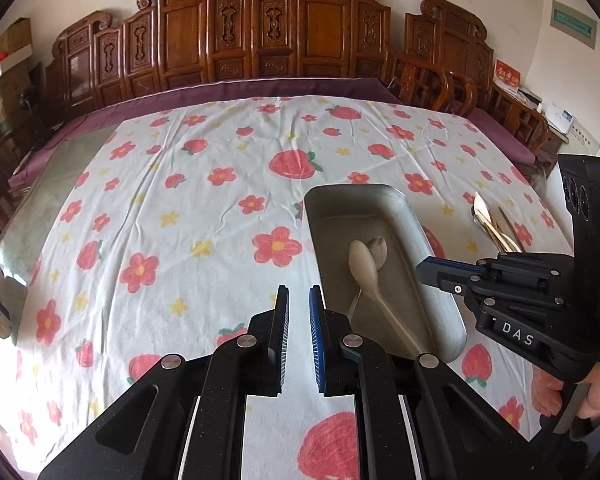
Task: Organize utensils
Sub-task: 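Return the right tool to the pile and grasp a light bamboo chopstick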
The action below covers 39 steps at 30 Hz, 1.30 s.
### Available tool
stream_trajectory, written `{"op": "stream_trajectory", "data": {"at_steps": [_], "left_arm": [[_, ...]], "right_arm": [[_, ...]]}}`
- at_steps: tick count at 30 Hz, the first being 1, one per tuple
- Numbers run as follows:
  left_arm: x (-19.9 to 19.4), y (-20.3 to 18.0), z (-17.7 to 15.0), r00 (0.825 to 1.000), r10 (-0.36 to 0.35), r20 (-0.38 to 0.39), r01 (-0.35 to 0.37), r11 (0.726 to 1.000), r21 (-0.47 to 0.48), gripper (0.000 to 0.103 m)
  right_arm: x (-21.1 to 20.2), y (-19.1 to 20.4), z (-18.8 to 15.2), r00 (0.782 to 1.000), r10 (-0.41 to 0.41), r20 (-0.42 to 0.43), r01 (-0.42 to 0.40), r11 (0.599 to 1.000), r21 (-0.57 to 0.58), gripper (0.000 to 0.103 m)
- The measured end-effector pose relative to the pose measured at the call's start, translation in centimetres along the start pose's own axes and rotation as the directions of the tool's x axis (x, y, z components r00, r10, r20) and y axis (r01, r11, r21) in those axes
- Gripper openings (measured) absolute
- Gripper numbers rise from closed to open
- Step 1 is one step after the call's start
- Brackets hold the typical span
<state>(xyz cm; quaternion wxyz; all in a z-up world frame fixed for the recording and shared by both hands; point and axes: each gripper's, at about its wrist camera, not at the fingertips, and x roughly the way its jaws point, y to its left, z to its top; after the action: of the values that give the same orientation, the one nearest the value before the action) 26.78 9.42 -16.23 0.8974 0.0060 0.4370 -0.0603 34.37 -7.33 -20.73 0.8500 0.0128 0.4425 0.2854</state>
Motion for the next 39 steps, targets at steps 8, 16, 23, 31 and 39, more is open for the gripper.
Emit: {"op": "stream_trajectory", "data": {"at_steps": [8,16,23,31,39], "left_arm": [[-1.1,-2.5,-0.4,0.999,-0.028,0.02,0.027,0.999,0.032,0.017],[-2.0,-7.1,-0.7,0.995,-0.086,0.046,0.082,0.994,0.078,0.045],[-1.9,-11.9,-1.0,0.99,-0.134,0.046,0.127,0.983,0.13,0.056],[-0.5,-15.2,-2.0,0.988,-0.152,0.019,0.148,0.979,0.14,0.056],[0.0,-16.6,-2.6,0.988,-0.154,0.002,0.152,0.976,0.157,0.056]], "right_arm": [[-4.9,-3.1,-1.7,0.997,-0.054,0.06,0.055,0.998,-0.012,0.006],[-10.8,-11.5,-6.6,0.974,-0.219,0.054,0.219,0.976,0.0,0.011],[-11.3,-16.5,-8.8,0.967,-0.255,0.01,0.255,0.967,0.017,0.018],[-7.5,-18.4,-7.9,0.967,-0.247,-0.057,0.249,0.968,0.024,0.018],[-4.9,-19.9,-6.1,0.969,-0.227,-0.101,0.235,0.969,0.073,0.018]]}}
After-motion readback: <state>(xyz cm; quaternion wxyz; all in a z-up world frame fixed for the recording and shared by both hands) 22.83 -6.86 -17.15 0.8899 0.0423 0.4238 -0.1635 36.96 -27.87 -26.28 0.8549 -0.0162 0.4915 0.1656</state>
